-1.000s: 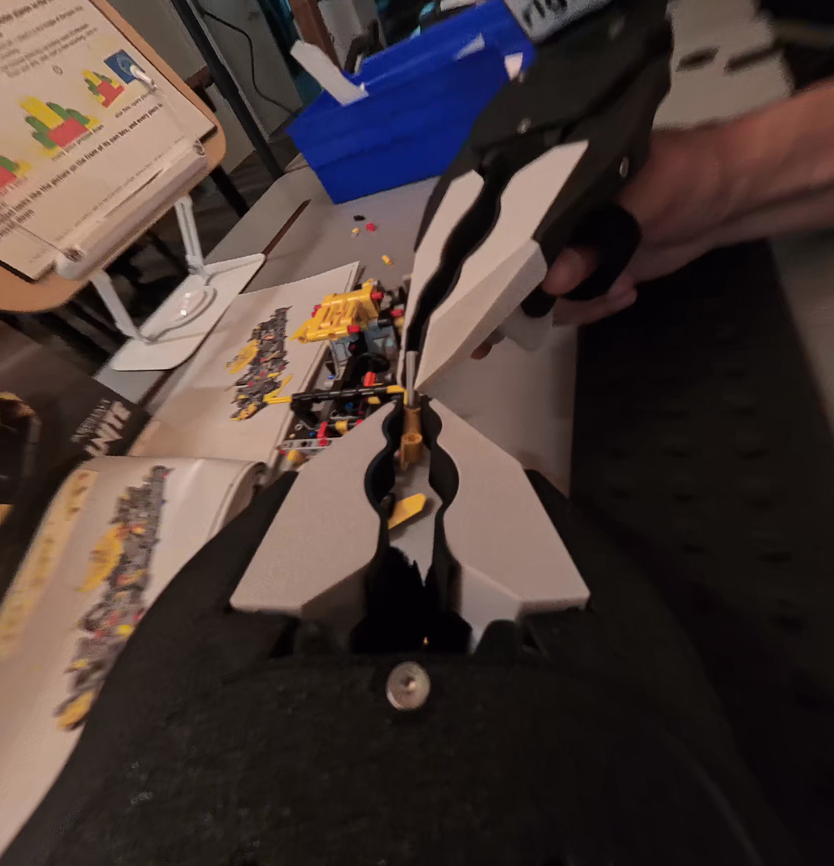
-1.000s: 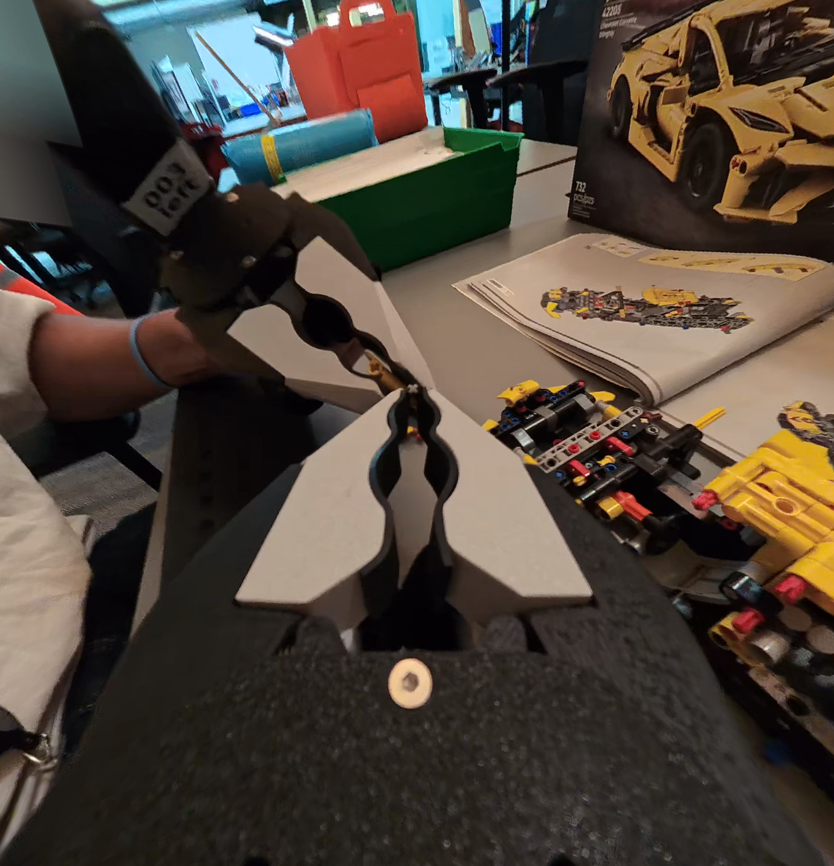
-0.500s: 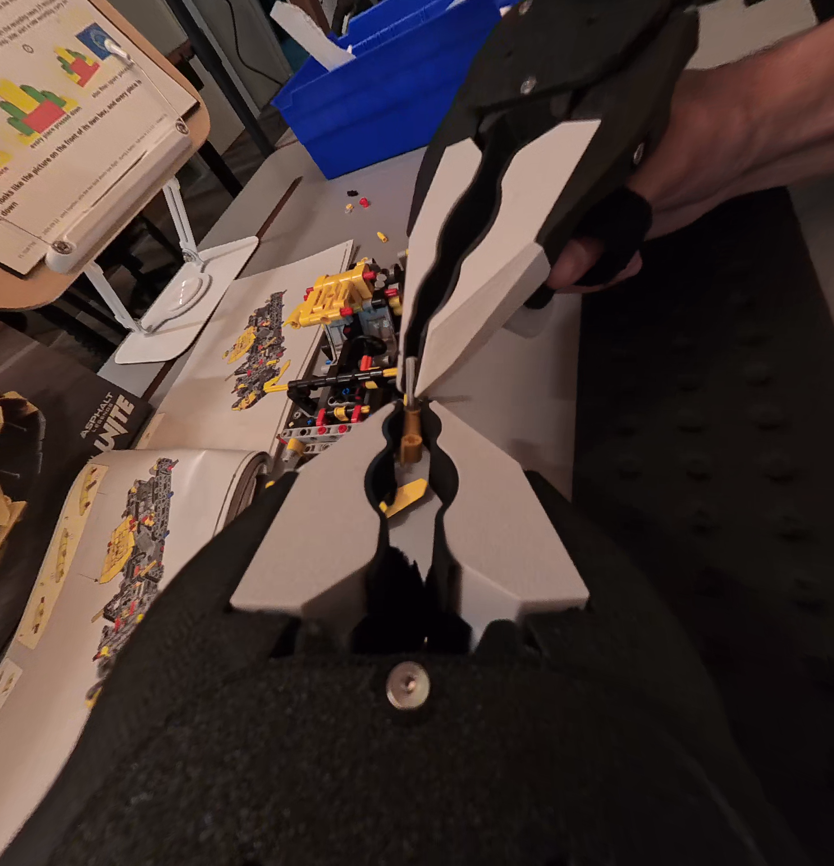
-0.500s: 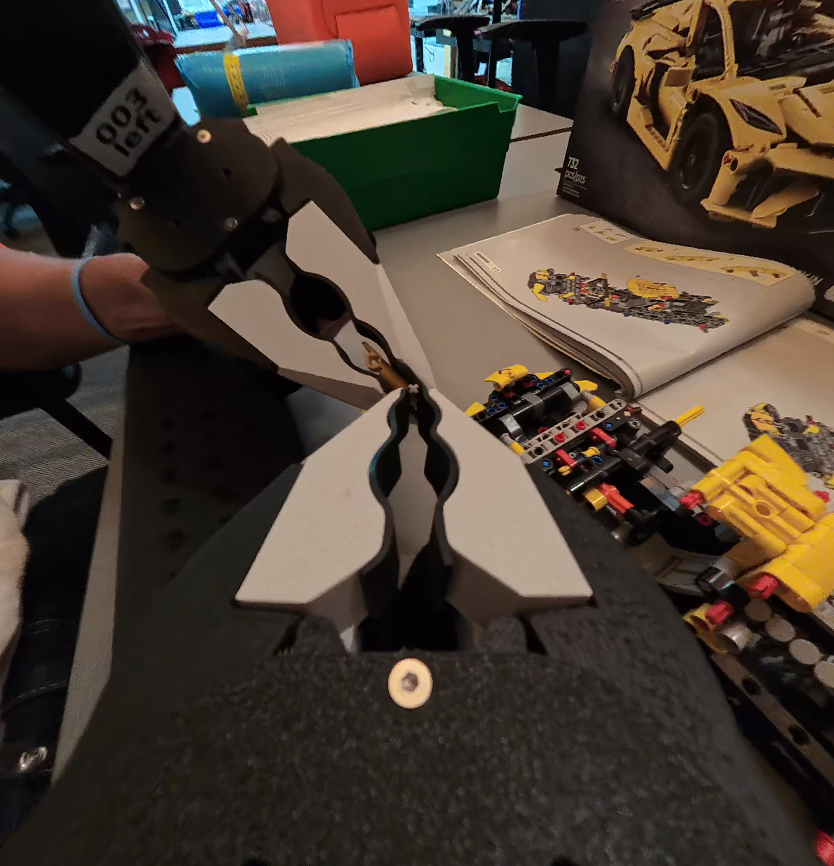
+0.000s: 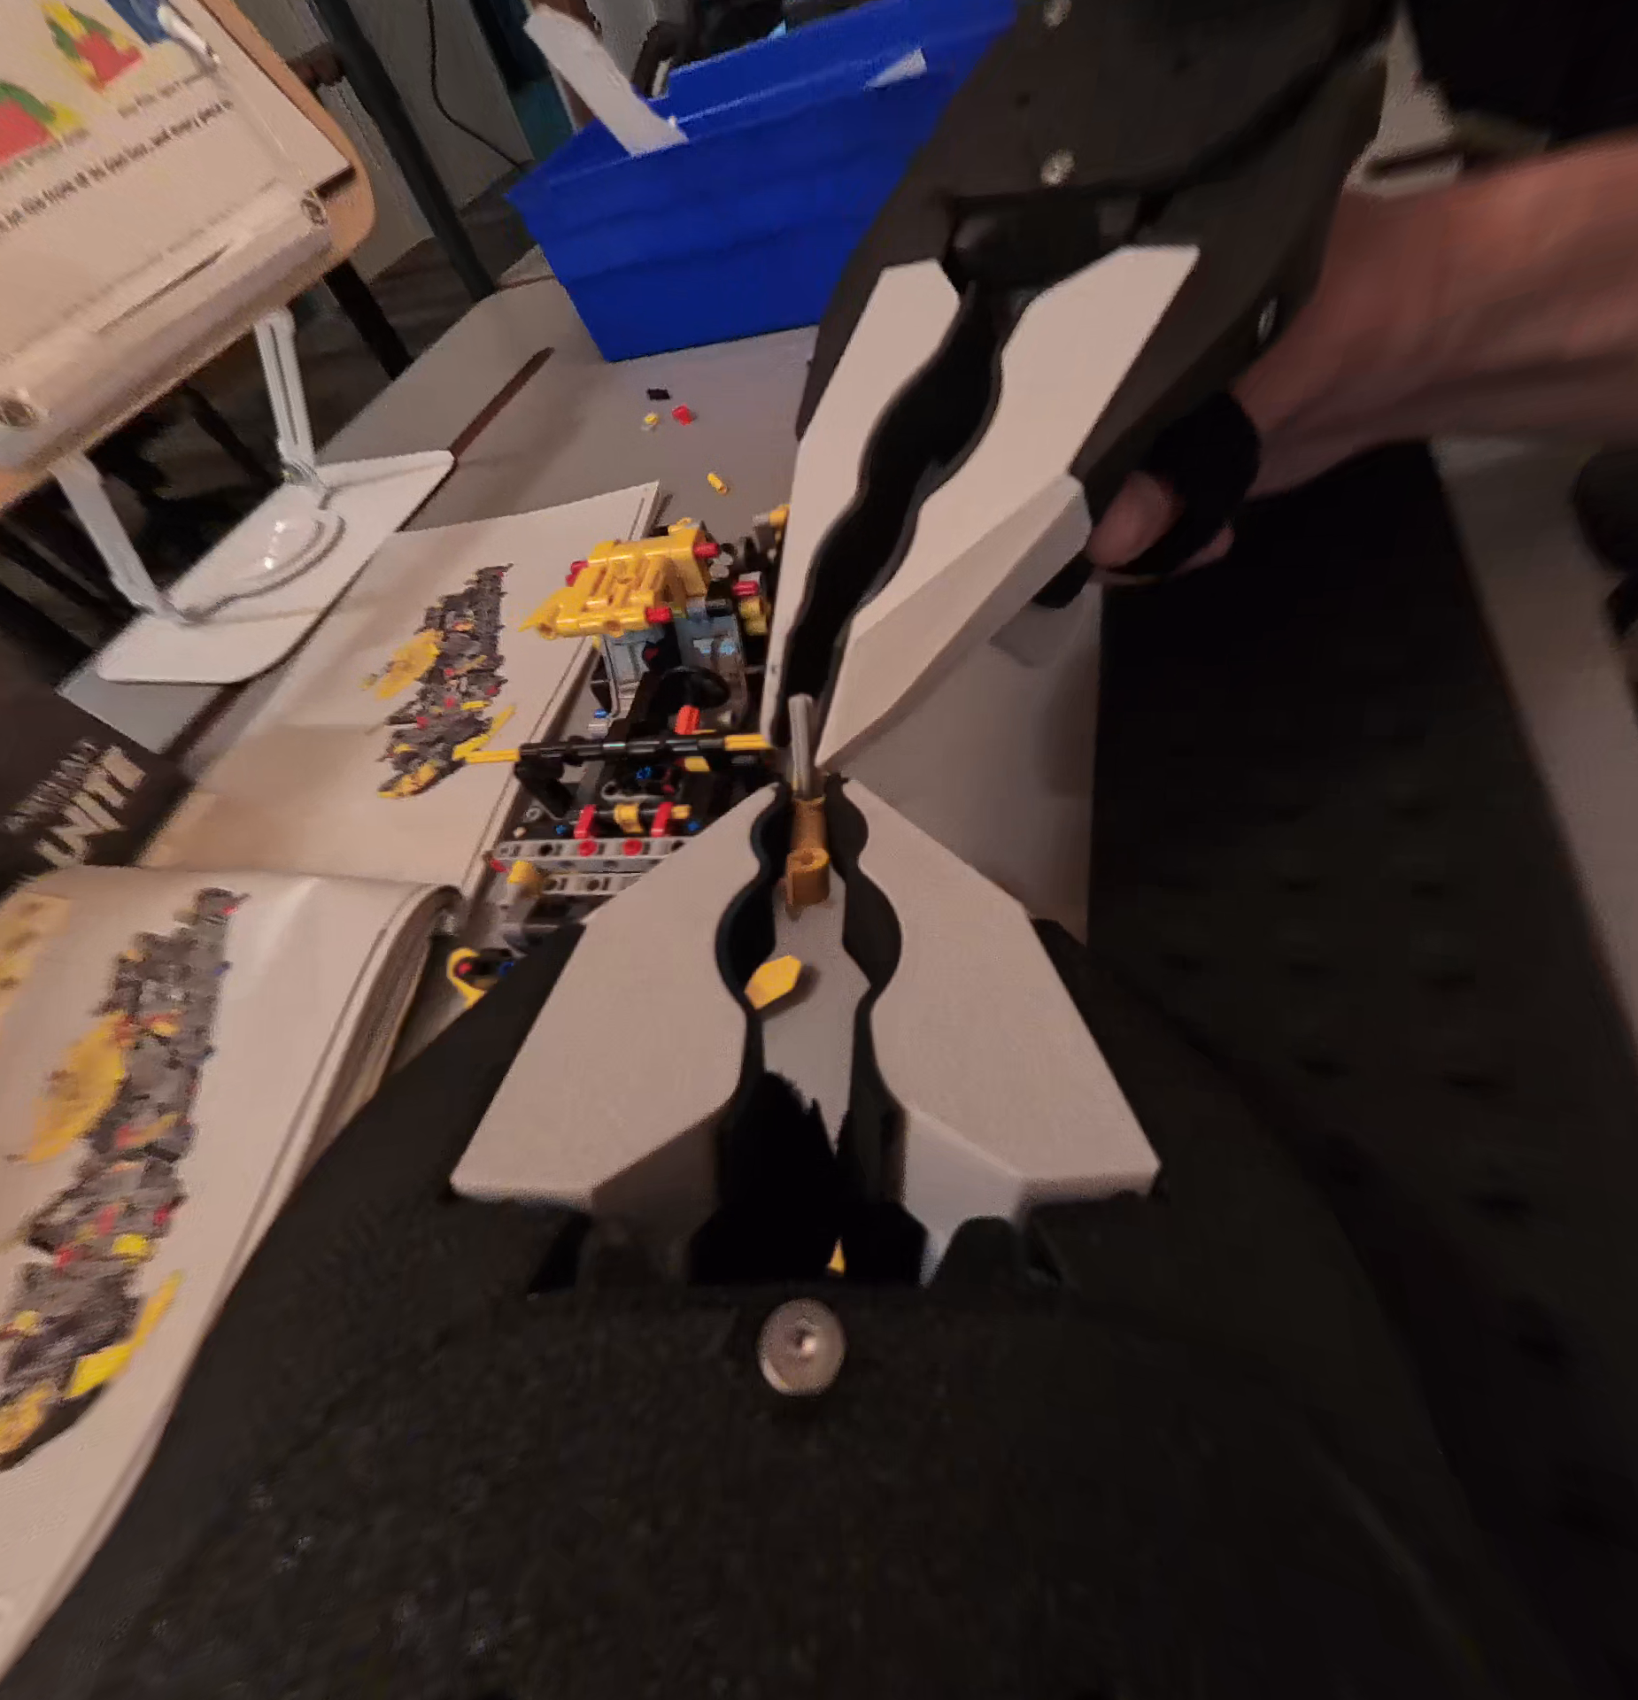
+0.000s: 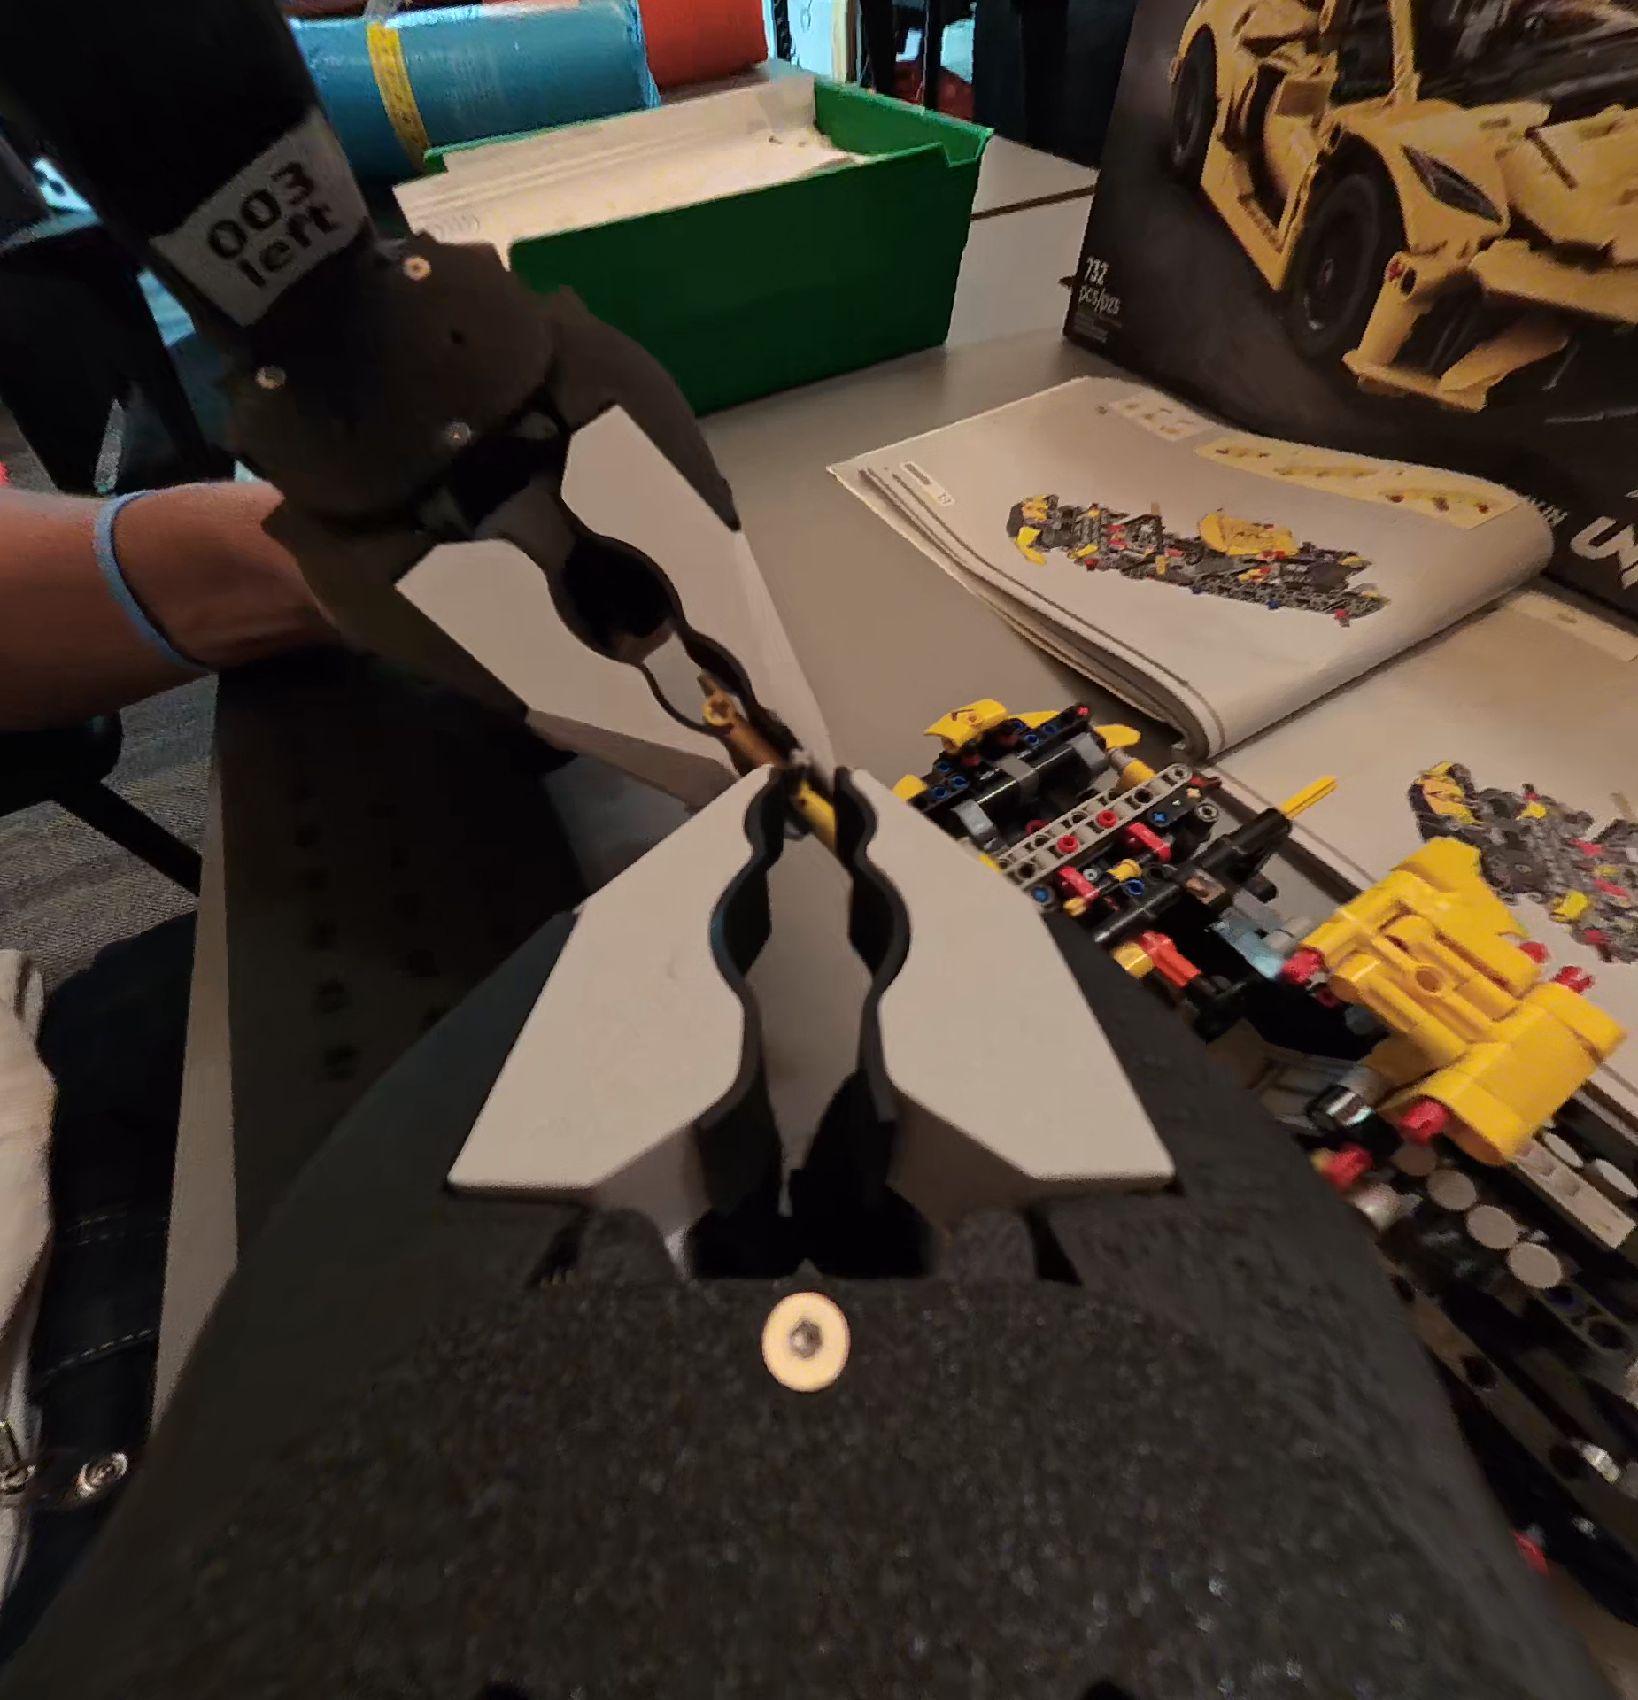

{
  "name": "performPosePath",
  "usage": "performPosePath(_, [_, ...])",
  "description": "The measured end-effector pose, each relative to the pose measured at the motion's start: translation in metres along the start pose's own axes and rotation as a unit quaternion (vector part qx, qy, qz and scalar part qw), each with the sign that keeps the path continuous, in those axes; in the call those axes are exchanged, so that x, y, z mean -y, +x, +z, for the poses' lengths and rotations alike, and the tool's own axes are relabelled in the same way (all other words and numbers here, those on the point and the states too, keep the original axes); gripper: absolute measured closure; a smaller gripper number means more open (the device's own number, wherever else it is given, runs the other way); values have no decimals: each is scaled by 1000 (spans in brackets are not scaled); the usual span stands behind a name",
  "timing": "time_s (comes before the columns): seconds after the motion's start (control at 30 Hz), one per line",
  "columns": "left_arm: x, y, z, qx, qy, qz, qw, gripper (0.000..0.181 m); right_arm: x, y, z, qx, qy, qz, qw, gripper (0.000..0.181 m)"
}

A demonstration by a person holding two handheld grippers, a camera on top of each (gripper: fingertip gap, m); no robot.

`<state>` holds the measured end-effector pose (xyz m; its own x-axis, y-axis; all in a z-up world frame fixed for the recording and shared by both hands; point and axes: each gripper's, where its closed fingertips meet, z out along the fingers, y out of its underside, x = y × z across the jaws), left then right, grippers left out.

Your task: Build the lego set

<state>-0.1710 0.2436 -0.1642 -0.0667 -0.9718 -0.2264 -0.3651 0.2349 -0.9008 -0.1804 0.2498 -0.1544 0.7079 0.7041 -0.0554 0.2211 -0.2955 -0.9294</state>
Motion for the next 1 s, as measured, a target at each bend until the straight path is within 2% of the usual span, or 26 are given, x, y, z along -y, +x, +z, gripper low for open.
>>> performPosePath(0.13, [3, -2, -4, -39, 24, -98, 994, 174, 3, 4, -9, -4, 7, -34, 999, 159])
performPosePath(0.2, [8, -7, -9, -61, 51, -165, 983, 174, 5, -2, -10, 2, -4, -74, 997, 143])
performPosePath(0.3, [27, -6, -20, -144, 119, -281, 941, 174, 7, -2, -6, -41, -64, -174, 982, 132])
performPosePath(0.37, [30, -6, -24, -191, 137, -348, 908, 174, 19, -4, -3, -57, -72, -247, 965, 138])
performPosePath(0.43, [28, -9, -26, -211, 142, -390, 885, 174, 25, -5, 1, -55, -89, -291, 951, 140])
performPosePath(0.5, [22, -10, -25, -215, 135, -412, 875, 174, 23, -6, 4, -39, -109, -310, 944, 140])
performPosePath(0.63, [17, -4, -23, -233, 116, -426, 867, 175, 26, -12, 7, -18, -104, -332, 937, 151])
performPosePath(1.0, [17, -1, -23, -251, 114, -451, 849, 175, 19, -10, 14, -14, -108, -337, 935, 152])
